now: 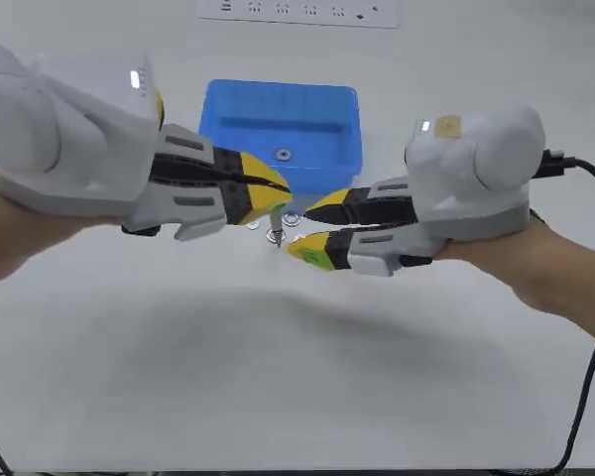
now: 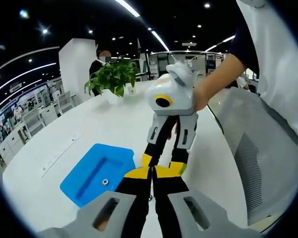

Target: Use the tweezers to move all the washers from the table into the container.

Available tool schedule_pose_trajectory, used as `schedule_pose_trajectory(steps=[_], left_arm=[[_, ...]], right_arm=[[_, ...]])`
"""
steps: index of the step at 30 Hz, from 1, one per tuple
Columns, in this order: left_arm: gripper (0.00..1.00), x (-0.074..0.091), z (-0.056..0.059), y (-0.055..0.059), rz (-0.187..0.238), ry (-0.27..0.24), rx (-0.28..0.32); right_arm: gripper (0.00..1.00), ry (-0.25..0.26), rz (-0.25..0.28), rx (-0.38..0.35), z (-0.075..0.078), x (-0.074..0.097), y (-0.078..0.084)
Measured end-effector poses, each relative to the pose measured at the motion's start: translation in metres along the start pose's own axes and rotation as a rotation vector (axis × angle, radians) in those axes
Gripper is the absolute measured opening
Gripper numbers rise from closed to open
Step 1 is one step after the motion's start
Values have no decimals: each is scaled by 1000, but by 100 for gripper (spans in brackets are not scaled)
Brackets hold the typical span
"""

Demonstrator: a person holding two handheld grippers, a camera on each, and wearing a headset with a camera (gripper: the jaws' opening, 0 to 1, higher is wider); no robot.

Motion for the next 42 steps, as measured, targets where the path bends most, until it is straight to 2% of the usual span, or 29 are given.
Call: schedule_pose_trajectory(steps=[4, 8, 15, 24, 27, 33, 36, 37, 39, 42], left_arm=[[4, 1, -2, 0, -3, -5, 6], [4, -1, -2, -1, 0, -1, 16], [4, -2, -2, -2, 4, 3, 27], [4, -2, -1, -1, 2, 6, 30], [4, -3, -1, -1, 3, 5, 32], [5, -4, -2, -1, 6, -3, 36], [5, -2, -2, 2, 37, -39, 63], [7, 0, -3, 2, 62, -64, 96], [12, 4, 0, -2, 101, -54, 122], [16, 11, 1, -4, 102, -72, 118]], right_arm=[[26, -52, -15, 88, 0, -8, -1], [22, -86, -16, 144, 2, -14, -5], [16, -118, -10, 190, 4, -21, -11], [12, -147, -20, 220, 5, -26, -9], [11, -149, -20, 243, 5, -26, -8], [10, -115, -18, 287, 1, -26, -7], [10, -101, -19, 282, 3, -26, -7], [10, -93, -19, 256, 4, -26, -7], [10, -89, -18, 240, 5, -26, -7], [10, -81, -21, 231, 5, -25, -7]])
Point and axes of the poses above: the centre of the closed fingertips' face, and the gripper's own axes: x roughly backward along the fingers, z roughly to its right, y roughly out of its underside, the point moved 7 cm from there along x, roughly backward along the fingers, and after that the axes turned 12 degrees about x, right-handed, at the moved point
